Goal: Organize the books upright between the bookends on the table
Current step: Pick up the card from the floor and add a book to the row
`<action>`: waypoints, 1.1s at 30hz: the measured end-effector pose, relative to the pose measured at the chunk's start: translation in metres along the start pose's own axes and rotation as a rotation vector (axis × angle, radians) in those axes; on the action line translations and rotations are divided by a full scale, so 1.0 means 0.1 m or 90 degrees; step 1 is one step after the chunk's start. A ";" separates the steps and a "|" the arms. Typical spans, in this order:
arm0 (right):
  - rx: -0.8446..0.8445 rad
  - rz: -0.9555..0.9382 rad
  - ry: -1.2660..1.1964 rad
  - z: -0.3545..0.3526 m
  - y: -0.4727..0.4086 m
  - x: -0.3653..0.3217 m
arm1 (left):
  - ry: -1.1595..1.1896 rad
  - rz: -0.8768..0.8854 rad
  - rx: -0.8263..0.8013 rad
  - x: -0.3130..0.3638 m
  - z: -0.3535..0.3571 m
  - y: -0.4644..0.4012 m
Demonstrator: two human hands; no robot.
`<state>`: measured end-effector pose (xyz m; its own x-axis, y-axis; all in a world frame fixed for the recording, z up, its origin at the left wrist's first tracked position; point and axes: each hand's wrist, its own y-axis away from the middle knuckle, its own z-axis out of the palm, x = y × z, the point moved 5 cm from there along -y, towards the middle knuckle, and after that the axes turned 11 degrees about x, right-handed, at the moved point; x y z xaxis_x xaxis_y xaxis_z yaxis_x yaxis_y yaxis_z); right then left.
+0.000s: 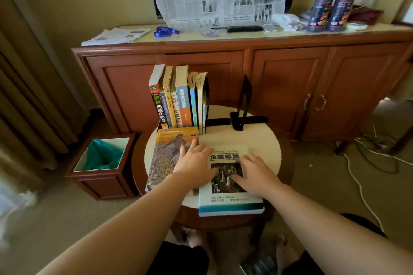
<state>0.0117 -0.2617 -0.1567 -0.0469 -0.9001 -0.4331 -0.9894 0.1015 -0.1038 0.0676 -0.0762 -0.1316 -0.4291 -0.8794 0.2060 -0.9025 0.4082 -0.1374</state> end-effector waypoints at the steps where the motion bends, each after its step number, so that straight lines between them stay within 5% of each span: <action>1: 0.002 -0.005 -0.005 -0.01 0.05 -0.01 | -0.007 0.002 0.003 0.02 0.00 0.03; 11: 0.164 -0.027 0.028 0.19 -0.27 0.09 | -0.010 -0.079 0.128 -0.01 -0.13 -0.19; 22: 0.153 0.003 -0.107 0.27 -0.53 0.16 | 0.047 -0.061 0.224 -0.11 -0.05 -0.35; 29: 0.120 0.012 -0.127 0.15 0.20 0.41 | 0.035 -0.030 0.198 0.06 -0.04 -0.08; 33: 0.143 0.040 -0.126 0.07 0.97 0.43 | 0.050 0.100 0.186 0.50 0.10 0.58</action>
<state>-0.0854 -0.2874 -0.1913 -0.0582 -0.7911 -0.6090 -0.9293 0.2658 -0.2565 -0.0064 -0.0990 -0.1391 -0.5741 -0.7848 0.2333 -0.7814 0.4402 -0.4423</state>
